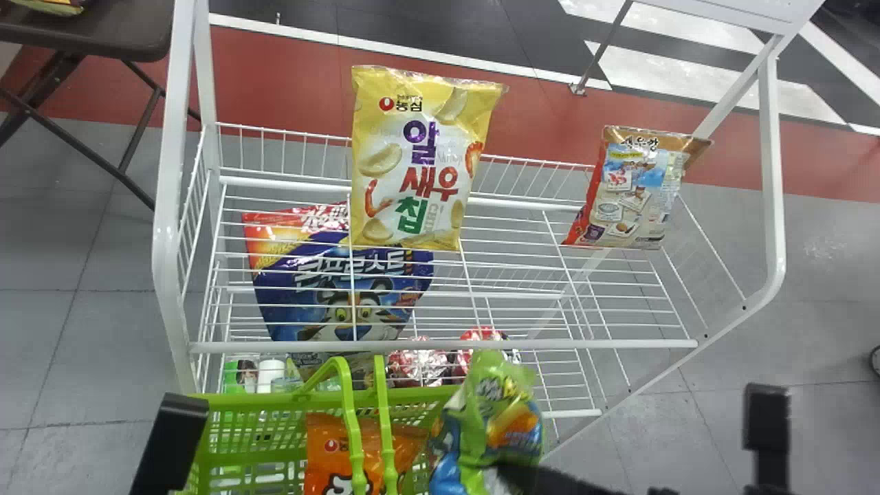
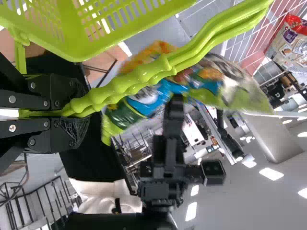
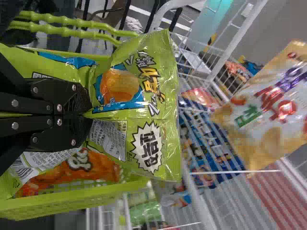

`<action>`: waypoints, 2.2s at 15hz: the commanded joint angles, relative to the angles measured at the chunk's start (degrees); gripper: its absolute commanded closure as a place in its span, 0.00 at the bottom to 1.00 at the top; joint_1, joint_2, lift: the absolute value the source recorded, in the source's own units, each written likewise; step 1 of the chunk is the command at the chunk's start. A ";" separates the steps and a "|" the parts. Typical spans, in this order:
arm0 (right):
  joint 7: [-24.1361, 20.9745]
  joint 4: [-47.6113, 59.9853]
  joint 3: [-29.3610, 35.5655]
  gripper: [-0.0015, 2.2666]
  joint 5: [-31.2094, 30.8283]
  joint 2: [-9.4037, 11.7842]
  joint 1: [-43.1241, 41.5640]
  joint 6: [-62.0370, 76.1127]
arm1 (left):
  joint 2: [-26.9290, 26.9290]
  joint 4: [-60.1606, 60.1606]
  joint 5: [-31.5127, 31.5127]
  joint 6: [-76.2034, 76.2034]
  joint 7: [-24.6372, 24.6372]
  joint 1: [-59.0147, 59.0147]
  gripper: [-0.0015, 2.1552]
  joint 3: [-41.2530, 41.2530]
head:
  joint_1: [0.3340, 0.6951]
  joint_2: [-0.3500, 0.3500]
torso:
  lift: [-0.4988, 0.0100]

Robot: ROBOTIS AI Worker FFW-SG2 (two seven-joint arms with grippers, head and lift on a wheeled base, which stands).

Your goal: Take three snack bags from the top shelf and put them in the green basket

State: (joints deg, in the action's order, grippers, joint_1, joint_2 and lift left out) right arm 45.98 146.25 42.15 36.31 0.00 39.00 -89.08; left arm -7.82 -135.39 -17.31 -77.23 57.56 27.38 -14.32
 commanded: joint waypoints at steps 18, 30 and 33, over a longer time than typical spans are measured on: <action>-1.24 -16.53 -16.84 0.00 -7.57 2.37 2.22 19.34 | -0.09 1.01 -0.18 0.45 0.27 -0.30 0.49 -0.35 | 1.00 0.00 | 0.90; -0.36 -11.96 -1.28 0.06 -4.67 -0.05 -5.42 42.36 | -0.09 1.36 0.09 0.10 -0.43 -0.74 0.49 -1.32 | 1.00 0.00 | 0.90; -5.46 -16.26 -1.98 0.07 -9.59 -0.05 -13.07 51.15 | -0.09 1.36 0.09 -0.43 -0.52 -0.74 0.49 -1.23 | 1.00 0.00 | 0.90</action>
State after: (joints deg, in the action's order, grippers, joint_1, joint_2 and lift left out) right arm 42.06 131.98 40.68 29.53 0.00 29.55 -41.90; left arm -7.91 -134.03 -17.22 -77.39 57.06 26.63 -15.58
